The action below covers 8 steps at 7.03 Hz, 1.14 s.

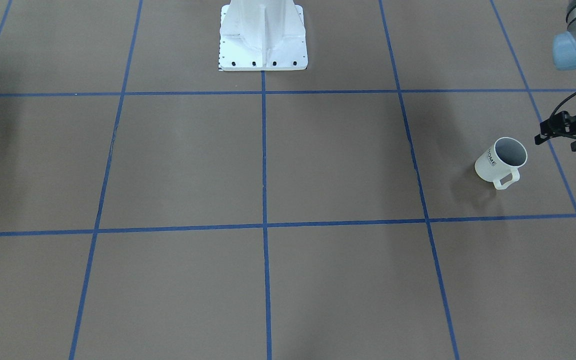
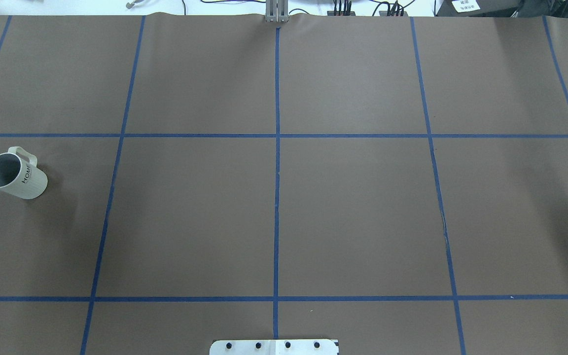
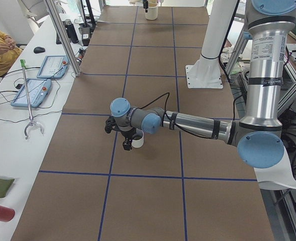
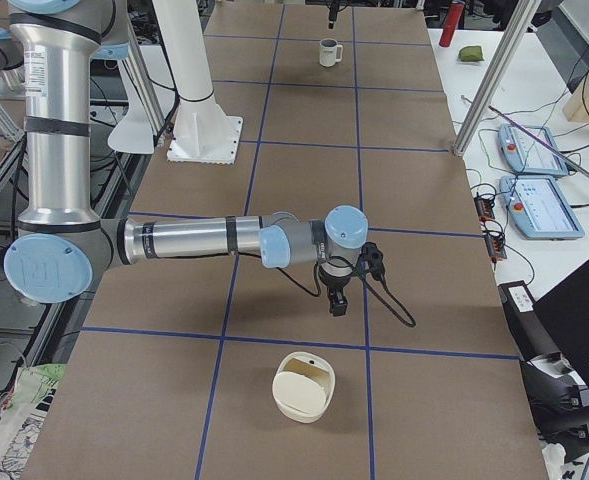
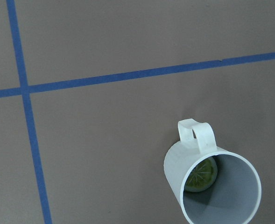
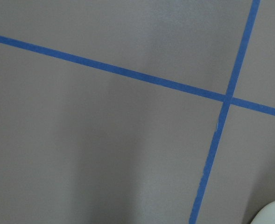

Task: Left arm hands cup to right arm to dump lemon

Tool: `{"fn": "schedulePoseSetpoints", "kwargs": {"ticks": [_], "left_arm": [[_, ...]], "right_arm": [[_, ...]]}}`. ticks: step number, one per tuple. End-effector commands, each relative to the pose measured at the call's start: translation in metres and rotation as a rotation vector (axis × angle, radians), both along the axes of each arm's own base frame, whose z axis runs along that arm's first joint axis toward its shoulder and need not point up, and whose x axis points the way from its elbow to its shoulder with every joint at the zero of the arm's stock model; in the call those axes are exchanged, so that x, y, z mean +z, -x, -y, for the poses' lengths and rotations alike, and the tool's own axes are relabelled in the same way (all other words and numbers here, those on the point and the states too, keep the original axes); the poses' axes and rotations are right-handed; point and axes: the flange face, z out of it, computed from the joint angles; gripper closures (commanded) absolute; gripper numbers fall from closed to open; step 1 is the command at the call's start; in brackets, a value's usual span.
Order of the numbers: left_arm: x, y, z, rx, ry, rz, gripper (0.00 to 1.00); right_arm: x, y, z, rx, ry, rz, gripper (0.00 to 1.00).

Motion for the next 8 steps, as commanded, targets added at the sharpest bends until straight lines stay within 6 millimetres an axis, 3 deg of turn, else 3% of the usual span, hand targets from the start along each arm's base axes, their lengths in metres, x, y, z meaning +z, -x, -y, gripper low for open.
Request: {"fn": "schedulePoseSetpoints", "kwargs": {"ticks": [1,2,5,6,7,8], "left_arm": [[-0.003,-0.028,0.004,0.044,-0.024,0.019,0.04],[-0.005,-0.047,0.002,0.075,-0.044,0.032,0.05],[0.004,-0.065,0.006,0.101,-0.039,0.056,0.13],[0.007,-0.069,0.007,0.107,-0.036,0.058,0.22],[0.006,-0.07,0.008,0.108,-0.037,0.057,0.4],[0.005,-0.071,0.009,0.108,-0.037,0.057,0.65]], "right_arm": [[0.002,0.005,0.001,-0.01,0.004,0.001,0.0],[0.003,0.005,0.001,-0.01,0.004,0.001,0.0],[0.006,0.006,0.001,-0.012,0.007,0.0,0.0],[0.006,0.006,0.001,-0.012,0.009,0.0,0.0],[0.005,0.006,0.003,-0.012,0.006,0.001,0.0],[0.004,0.006,0.004,-0.013,0.001,0.001,0.0]]}}
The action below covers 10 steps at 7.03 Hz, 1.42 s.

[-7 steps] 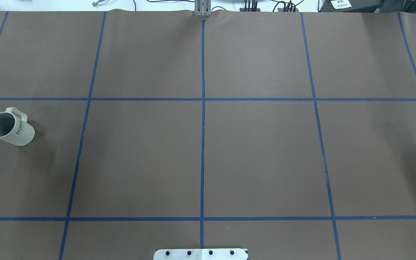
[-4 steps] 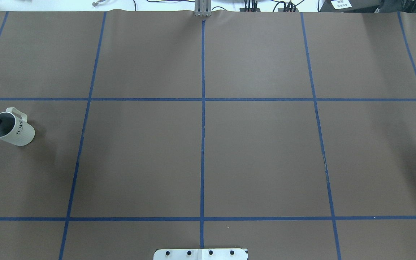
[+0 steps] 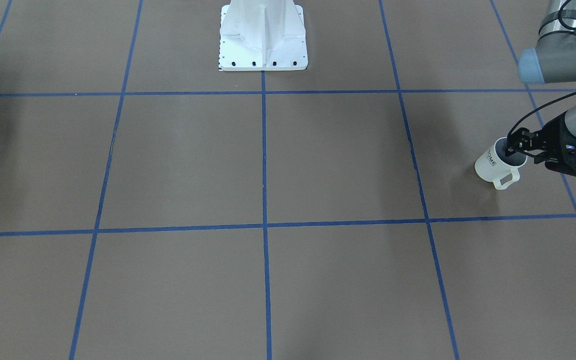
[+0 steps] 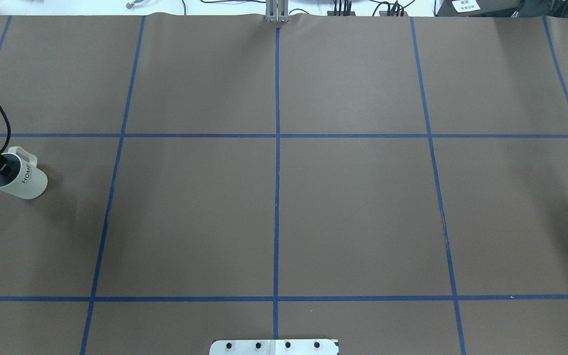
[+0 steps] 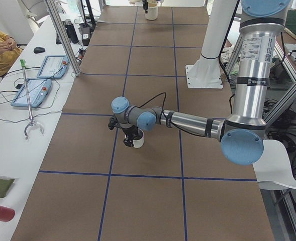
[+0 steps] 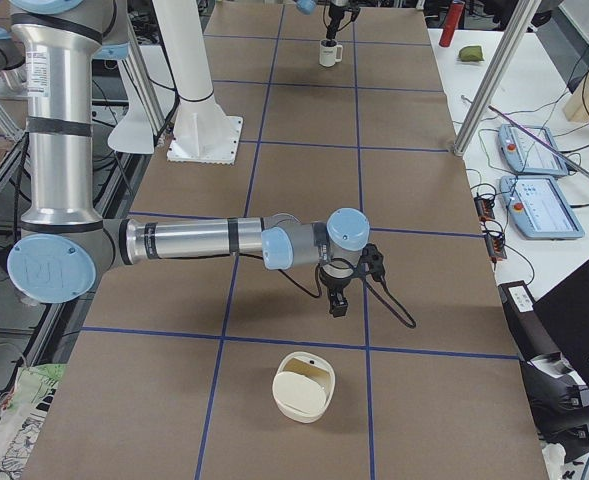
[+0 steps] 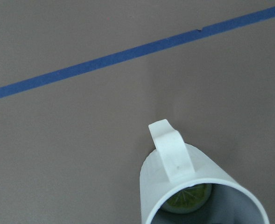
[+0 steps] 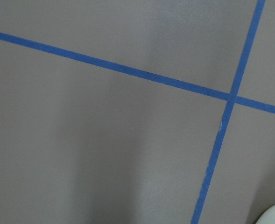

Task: Left arm hands cup to right arm to dump lemon

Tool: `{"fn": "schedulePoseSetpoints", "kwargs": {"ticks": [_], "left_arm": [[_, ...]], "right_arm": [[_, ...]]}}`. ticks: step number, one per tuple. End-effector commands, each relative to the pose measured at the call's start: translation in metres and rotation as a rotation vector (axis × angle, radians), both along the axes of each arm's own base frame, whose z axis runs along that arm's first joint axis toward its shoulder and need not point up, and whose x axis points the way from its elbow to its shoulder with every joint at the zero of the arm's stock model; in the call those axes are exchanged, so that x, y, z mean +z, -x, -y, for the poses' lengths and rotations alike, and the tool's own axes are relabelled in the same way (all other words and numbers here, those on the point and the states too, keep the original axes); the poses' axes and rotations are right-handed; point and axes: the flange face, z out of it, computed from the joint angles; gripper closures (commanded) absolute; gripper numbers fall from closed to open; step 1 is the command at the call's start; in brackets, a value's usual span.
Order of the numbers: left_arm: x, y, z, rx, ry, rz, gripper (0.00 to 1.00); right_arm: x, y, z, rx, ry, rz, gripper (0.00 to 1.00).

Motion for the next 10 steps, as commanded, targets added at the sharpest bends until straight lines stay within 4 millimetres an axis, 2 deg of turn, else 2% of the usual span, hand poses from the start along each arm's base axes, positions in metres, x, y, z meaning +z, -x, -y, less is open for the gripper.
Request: {"fn": "schedulePoseSetpoints", "kwargs": {"ticks": [1,2,3,4,5,6,7,8,9,10], "left_arm": [[0.001,-0.002,0.001,0.001,0.001,0.002,0.96],[-0.001,-0.002,0.003,-0.001,-0.004,0.004,1.0],[-0.022,-0.007,0.013,-0.005,-0.025,-0.017,1.0],[-0.031,-0.008,0.016,-0.005,-0.038,-0.025,1.0],[-0.064,0.001,0.018,-0.02,-0.058,-0.063,1.0],[-0.105,0.005,0.023,-0.074,-0.021,-0.094,1.0],[-0.156,-0.001,0.033,-0.192,0.056,-0.121,1.0],[-0.208,-0.014,0.046,-0.283,0.144,-0.174,1.0],[-0.251,-0.027,0.052,-0.336,0.243,-0.231,1.0],[-0.304,-0.059,0.054,-0.38,0.316,-0.26,1.0]], "right_arm": [[-0.001,0.0,0.001,-0.001,-0.002,0.0,0.0],[-0.001,0.0,0.001,-0.001,-0.004,0.001,0.0],[-0.001,0.0,0.001,-0.001,-0.004,0.001,0.0],[-0.002,0.0,0.001,0.0,-0.004,0.001,0.0],[-0.004,0.0,0.001,0.0,-0.008,0.005,0.0],[-0.007,0.0,0.001,0.001,-0.014,0.006,0.0],[-0.01,0.0,0.004,0.002,-0.068,0.016,0.0],[-0.008,0.001,0.007,0.005,-0.146,0.028,0.0],[-0.011,0.001,0.01,0.026,-0.188,0.041,0.0],[-0.023,0.004,0.012,0.063,-0.251,0.067,0.0]]}}
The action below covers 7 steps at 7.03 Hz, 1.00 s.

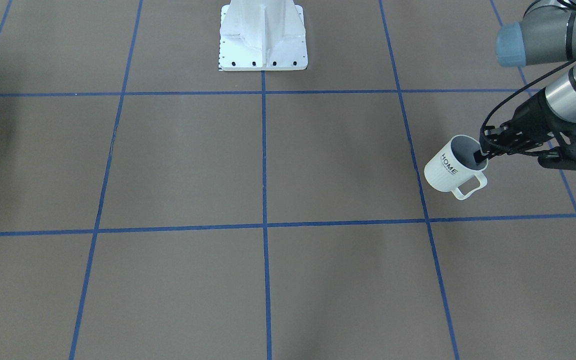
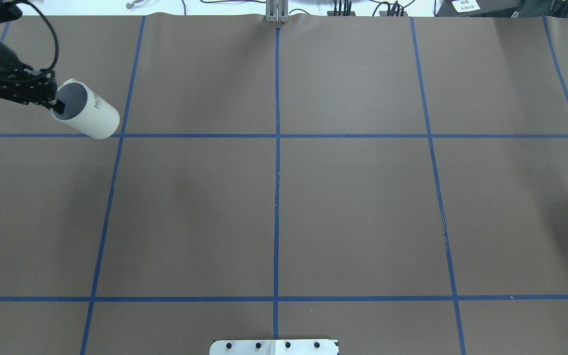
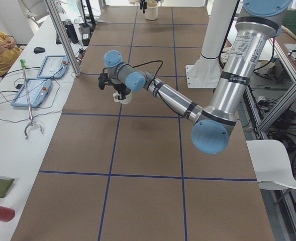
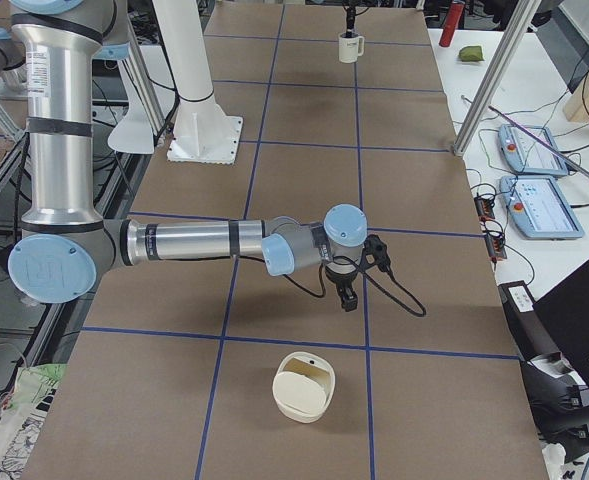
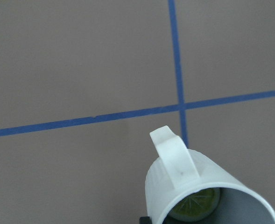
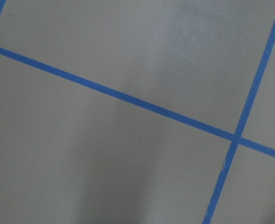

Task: Left arm hands cup to right arm to dump lemon

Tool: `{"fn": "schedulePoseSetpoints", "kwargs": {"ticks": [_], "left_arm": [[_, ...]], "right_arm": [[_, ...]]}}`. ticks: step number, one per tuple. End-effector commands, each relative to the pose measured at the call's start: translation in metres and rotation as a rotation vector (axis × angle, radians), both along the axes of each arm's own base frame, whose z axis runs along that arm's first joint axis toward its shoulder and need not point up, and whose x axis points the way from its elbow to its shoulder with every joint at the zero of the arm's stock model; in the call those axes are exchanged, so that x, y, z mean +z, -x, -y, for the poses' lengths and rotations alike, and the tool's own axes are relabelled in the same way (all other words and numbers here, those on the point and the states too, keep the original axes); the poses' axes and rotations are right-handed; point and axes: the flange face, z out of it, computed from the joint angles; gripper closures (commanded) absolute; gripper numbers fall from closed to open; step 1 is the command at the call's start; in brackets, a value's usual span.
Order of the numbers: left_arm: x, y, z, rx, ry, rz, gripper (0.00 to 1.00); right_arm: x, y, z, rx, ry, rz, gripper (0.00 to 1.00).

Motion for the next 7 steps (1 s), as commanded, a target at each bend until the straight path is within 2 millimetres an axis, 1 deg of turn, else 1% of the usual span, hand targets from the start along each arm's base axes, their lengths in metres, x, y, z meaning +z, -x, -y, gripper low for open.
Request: {"fn": "schedulePoseSetpoints", "kwargs": {"ticks": [1,2,3,4,5,6,7], "left_arm": [[-0.11,-0.058,-0.002,-0.048,0.106,-0.092,1.0],[-0.153,-0.097,-0.011,-0.032,0.119,-0.114,1.0],[-0.191,-0.141,-0.024,-0.067,0.136,-0.094,1.0],[-0.22,-0.175,-0.03,-0.1,0.181,-0.048,1.0],[-0.254,-0.193,-0.024,-0.1,0.193,-0.025,1.0],[-0.274,-0.215,-0.028,-0.113,0.186,-0.008,1.0],[-0.296,-0.238,-0.015,-0.172,0.26,0.018,1.0]], "right_arm": [[-0.019,0.02,0.004,0.008,-0.161,0.052,0.0],[-0.037,0.035,0.009,-0.018,-0.25,0.077,0.02],[-0.064,0.044,0.025,0.01,-0.27,0.108,0.01],[-0.095,0.061,0.043,0.029,-0.276,0.138,0.01],[-0.122,0.079,0.056,0.032,-0.328,0.132,0.01],[-0.154,0.113,0.07,0.045,-0.35,0.137,0.02],[-0.193,0.151,0.071,0.096,-0.342,0.174,0.04]]}}
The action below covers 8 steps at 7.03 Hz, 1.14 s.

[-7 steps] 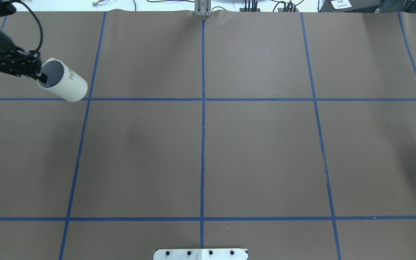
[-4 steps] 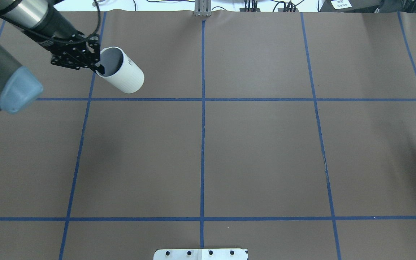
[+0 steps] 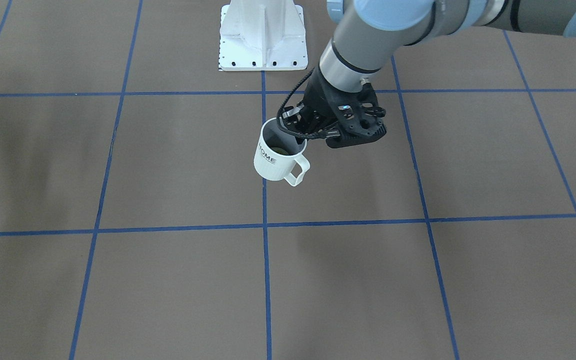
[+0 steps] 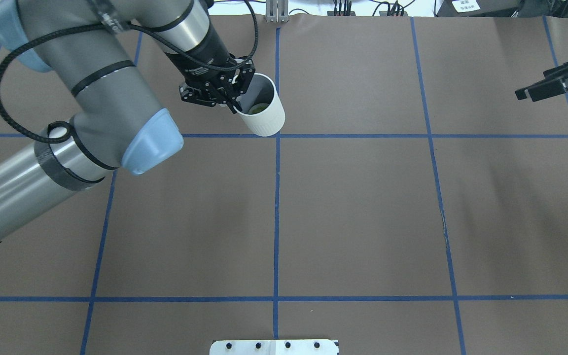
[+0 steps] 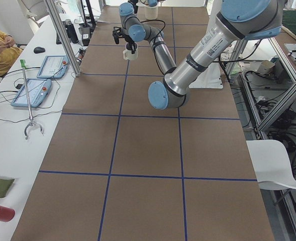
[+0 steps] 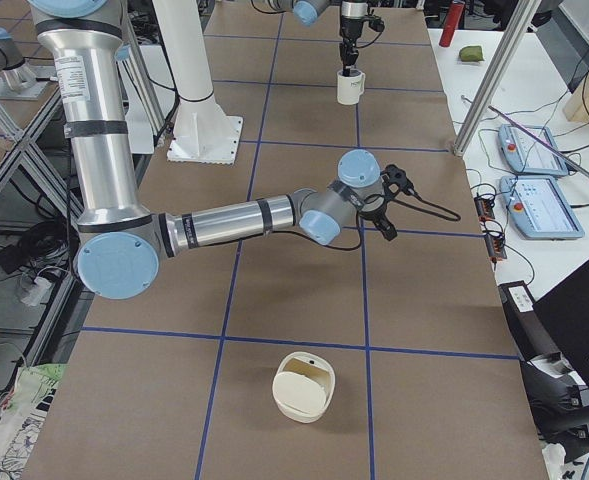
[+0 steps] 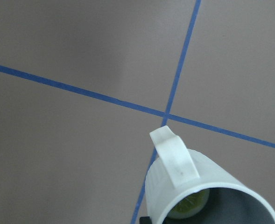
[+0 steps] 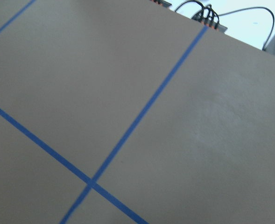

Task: Left arm hands cup to right arm to dump lemon

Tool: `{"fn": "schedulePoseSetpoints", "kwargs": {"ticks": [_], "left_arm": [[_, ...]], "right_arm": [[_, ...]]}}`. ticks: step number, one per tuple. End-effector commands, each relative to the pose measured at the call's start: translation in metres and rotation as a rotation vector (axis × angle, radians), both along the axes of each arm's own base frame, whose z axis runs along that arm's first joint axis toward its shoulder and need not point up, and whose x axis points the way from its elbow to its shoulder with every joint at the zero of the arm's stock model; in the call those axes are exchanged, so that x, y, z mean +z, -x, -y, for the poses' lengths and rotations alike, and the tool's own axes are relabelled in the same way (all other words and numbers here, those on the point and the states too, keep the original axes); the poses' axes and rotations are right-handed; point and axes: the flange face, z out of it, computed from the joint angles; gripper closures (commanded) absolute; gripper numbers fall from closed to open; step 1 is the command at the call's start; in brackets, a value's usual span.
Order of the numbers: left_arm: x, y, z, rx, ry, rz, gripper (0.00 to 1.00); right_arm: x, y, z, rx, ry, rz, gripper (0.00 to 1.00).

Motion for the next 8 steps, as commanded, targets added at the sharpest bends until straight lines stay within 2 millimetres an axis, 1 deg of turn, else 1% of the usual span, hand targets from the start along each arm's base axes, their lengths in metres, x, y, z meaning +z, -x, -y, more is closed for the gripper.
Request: {"fn": "schedulePoseSetpoints", "kwargs": {"ticks": [1,2,3,4,5,6,7,8], "left_arm": [[-0.059,-0.053,0.03,-0.068,0.115,0.054,1.0],[-0.082,-0.072,0.05,-0.096,0.181,0.077,1.0],[-0.093,-0.084,0.061,-0.114,0.221,0.097,1.0],[-0.093,-0.082,0.064,-0.158,0.279,0.097,1.0],[-0.098,-0.081,0.063,-0.18,0.314,0.092,1.0],[-0.111,-0.079,0.06,-0.2,0.339,0.08,1.0],[-0.119,-0.078,0.058,-0.22,0.379,0.07,1.0],[-0.125,-0.079,0.055,-0.234,0.406,0.063,1.0]], "right_arm": [[-0.08,0.085,-0.003,0.141,-0.027,0.111,0.04],[-0.101,0.128,-0.024,0.219,-0.1,0.166,0.04],[-0.116,0.155,-0.041,0.23,-0.11,0.194,0.03],[-0.134,0.174,-0.049,0.249,-0.147,0.207,0.03],[-0.145,0.196,-0.067,0.27,-0.18,0.212,0.02],[-0.148,0.222,-0.081,0.303,-0.205,0.202,0.02],[-0.16,0.239,-0.09,0.344,-0.234,0.207,0.02],[-0.162,0.248,-0.094,0.353,-0.242,0.206,0.02]]}}
